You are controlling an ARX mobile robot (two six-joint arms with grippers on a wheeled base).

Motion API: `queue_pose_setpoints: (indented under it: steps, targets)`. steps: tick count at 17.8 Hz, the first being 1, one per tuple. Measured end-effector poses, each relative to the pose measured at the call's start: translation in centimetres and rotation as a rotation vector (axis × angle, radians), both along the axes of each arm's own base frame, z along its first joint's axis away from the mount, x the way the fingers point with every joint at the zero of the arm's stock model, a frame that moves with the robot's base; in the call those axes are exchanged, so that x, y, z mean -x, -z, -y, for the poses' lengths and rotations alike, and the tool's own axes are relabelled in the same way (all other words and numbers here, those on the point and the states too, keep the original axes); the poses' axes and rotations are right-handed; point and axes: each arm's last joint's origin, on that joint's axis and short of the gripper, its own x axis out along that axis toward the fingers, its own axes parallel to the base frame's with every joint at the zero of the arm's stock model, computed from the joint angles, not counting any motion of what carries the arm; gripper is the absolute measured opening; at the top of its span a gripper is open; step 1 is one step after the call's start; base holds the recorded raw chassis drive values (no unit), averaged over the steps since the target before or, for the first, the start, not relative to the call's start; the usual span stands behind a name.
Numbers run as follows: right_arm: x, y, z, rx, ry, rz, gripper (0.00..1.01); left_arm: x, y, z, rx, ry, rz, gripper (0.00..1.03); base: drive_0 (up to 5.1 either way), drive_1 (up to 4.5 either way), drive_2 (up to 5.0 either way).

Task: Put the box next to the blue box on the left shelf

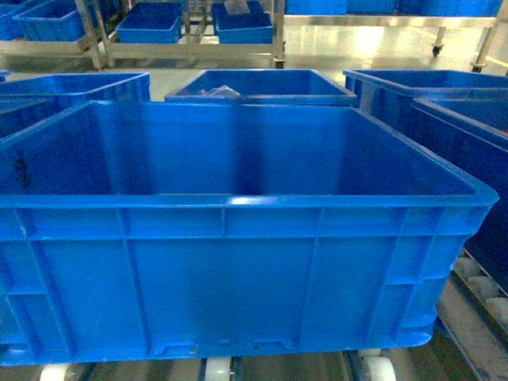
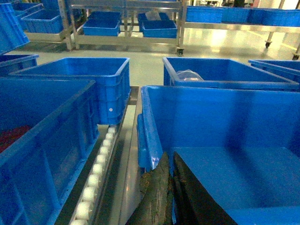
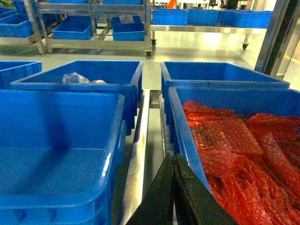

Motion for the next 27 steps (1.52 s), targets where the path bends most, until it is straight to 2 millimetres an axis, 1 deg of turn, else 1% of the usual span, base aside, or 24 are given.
queue_pose_setpoints:
  steps: [5, 7, 10, 11, 12, 14, 16, 27]
  targets:
    - [2.1, 1.1, 0.9, 0.001, -0.008, -0.010, 0.01, 2.0, 0.8, 0.0, 0.000, 0.000, 0.000, 0.01, 0.0, 0.00, 0.0]
    - [2.8, 1.3, 1.8, 0.000, 0.006, -0.004, 0.01, 2.7, 1.2, 0.0, 0.000, 0.000, -0.003, 0.01, 0.0, 0.00, 0.0]
    - [3.7, 1.7, 1.8, 0.000, -0.005, -0.009, 0.01, 3.5, 1.4, 0.0, 0.000, 0.000, 0.000, 0.01, 0.0, 0.00, 0.0]
    - [4.1, 1.8, 1.8, 0.000, -0.004, -0.009, 0.01, 3.7, 1.8, 0.0, 0.000, 0.000, 0.031, 0.01, 0.0, 0.00, 0.0]
    - [4.3, 2.1, 1.8, 0.000, -0.003, 0.028, 0.01, 4.0, 2.2, 0.0, 0.000, 0.001, 0.002, 0.01, 0.0, 0.00, 0.0]
    - [4.7, 2.8, 1.8, 0.001, -0.003, -0.018, 0.01, 4.3, 2.1, 0.0, 0.000, 0.000, 0.002, 0.01, 0.0, 0.00, 0.0]
    - [5.3, 2.3, 1.8, 0.000, -0.003, 0.017, 0.01, 4.9, 1.8, 0.0, 0.000, 0.000, 0.024, 0.01, 0.0, 0.00, 0.0]
    - [6.9, 2.1, 1.8, 0.001, -0.003, 0.020, 0.01, 6.4, 1.7, 0.0, 0.000, 0.000, 0.024, 0.01, 0.0, 0.00, 0.0]
